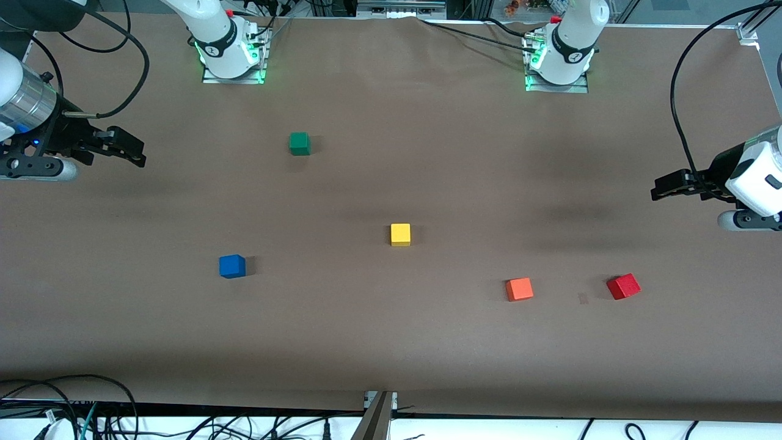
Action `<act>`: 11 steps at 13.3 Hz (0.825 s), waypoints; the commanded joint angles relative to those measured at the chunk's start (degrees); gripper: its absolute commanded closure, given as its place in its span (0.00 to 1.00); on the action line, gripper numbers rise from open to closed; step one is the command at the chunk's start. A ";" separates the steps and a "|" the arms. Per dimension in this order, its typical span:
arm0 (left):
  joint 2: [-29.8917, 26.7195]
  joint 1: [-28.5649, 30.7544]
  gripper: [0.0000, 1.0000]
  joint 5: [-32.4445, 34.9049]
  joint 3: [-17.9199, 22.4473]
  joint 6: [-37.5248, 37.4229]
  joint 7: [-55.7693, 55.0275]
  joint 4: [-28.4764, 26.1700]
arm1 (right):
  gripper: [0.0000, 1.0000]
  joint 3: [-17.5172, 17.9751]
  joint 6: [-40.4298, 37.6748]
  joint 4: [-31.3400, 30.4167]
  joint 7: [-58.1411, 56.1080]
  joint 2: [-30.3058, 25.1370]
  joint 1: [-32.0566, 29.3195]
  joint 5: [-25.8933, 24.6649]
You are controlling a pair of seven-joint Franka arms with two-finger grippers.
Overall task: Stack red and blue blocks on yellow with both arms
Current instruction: 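Move the left gripper toward the red cube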
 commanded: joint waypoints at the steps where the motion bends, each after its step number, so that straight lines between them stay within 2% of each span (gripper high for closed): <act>1: 4.49 1.25 0.00 0.65 0.58 -1.37 0.56 5.71 | 0.00 0.32 -0.49 1.39 0.82 0.33 -0.52 0.80; 4: 8.18 1.34 0.00 0.56 0.67 -0.76 0.92 5.98 | 0.00 0.32 -0.49 1.57 0.82 0.33 -0.43 0.80; 11: 17.50 1.87 0.00 4.34 0.75 10.31 0.31 4.93 | 0.00 0.32 -0.49 1.57 0.82 0.33 -0.43 0.80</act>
